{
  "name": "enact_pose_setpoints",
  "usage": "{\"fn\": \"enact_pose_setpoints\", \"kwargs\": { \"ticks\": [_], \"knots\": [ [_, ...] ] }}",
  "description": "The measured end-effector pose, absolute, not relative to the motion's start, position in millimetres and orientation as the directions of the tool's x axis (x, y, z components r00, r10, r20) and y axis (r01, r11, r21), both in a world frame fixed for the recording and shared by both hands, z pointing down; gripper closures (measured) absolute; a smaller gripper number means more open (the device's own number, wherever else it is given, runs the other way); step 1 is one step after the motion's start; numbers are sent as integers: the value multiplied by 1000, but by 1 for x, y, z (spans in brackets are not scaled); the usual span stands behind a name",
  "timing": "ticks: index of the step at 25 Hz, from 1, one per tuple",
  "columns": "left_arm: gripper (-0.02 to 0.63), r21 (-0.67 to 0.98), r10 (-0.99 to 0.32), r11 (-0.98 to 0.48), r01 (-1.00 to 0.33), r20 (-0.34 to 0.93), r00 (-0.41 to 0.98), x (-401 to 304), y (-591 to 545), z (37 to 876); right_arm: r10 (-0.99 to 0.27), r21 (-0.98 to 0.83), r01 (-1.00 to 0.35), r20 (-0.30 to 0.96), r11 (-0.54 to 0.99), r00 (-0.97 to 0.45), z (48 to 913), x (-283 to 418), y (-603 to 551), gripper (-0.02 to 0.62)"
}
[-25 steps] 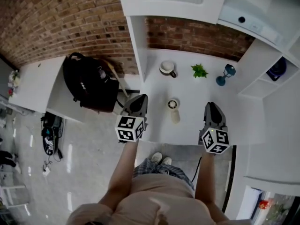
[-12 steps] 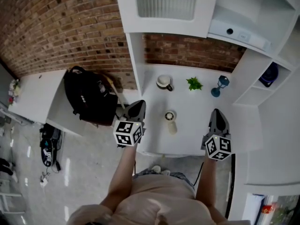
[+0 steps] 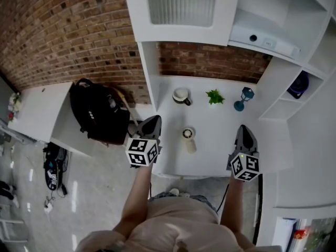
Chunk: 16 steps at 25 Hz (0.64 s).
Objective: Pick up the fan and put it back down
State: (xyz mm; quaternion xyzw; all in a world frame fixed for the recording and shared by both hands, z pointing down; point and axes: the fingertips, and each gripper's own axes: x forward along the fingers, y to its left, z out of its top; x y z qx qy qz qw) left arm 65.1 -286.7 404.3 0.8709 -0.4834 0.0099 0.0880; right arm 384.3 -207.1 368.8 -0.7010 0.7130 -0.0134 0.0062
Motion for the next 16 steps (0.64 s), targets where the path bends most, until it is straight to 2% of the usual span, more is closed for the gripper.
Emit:
{"fn": "enact_pose_setpoints", "kwargs": {
  "ticks": [16],
  "knots": [
    [578, 164, -839, -515, -841, 106, 534, 65, -284, 405, -999, -44, -999, 50, -13, 10, 379, 393, -205, 580]
  ]
}}
